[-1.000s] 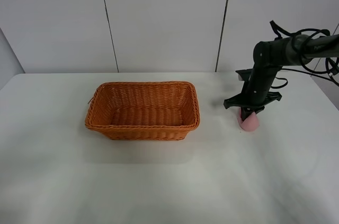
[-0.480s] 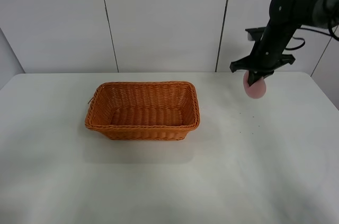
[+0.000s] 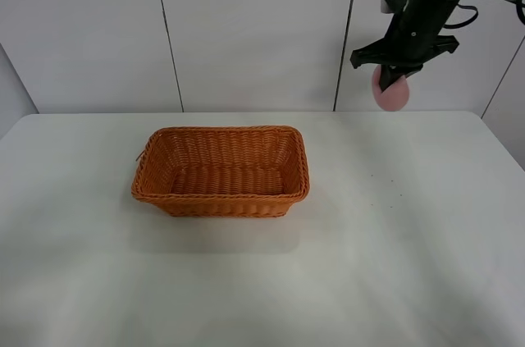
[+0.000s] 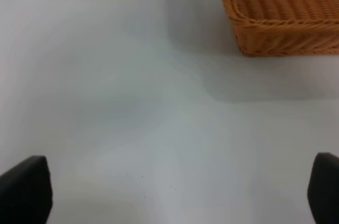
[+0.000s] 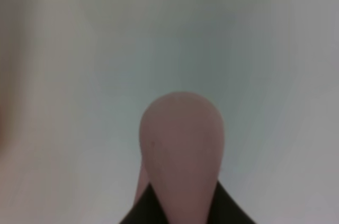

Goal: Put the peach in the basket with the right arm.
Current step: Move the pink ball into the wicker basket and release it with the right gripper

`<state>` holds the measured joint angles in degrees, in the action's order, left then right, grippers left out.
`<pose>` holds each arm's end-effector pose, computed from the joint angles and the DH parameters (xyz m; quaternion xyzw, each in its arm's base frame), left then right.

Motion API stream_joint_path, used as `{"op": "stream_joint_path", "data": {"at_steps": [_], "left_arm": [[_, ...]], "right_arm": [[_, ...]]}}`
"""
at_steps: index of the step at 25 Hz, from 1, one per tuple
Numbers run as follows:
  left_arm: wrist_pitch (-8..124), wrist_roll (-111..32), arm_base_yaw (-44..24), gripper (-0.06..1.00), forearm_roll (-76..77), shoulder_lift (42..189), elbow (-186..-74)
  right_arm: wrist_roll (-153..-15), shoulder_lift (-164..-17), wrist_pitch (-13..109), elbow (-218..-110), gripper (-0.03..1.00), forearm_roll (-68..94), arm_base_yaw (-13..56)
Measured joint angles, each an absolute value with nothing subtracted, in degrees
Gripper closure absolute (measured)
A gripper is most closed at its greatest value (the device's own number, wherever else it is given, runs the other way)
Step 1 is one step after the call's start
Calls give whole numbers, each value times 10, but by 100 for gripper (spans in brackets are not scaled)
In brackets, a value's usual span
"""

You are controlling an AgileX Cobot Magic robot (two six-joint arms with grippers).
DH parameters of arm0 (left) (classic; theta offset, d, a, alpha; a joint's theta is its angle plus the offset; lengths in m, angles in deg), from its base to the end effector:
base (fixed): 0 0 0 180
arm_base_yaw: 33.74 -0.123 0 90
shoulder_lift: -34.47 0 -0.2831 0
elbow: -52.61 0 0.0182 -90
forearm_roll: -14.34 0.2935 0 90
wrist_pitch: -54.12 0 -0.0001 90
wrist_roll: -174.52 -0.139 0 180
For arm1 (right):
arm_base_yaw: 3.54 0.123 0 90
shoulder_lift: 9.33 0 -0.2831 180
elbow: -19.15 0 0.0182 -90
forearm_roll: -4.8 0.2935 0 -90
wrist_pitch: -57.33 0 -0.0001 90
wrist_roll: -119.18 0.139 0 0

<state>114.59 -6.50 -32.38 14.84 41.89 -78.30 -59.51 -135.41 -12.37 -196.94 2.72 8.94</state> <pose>0.0778 -0.0008 0.2735 0.0176 0.8524 0.0028 0.5227 0.4974 0.1052 0.2397 -0.0990 0.9792 0.0034 0.1772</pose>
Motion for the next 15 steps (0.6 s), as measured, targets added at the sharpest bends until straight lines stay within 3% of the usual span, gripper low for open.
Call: {"op": "stream_joint_path", "data": {"at_steps": [15], "left_arm": [[1146,-65,-324,-5,148,419,-783]], "right_arm": [[-580,-1366,-57,-1969,97,30,326]]}}
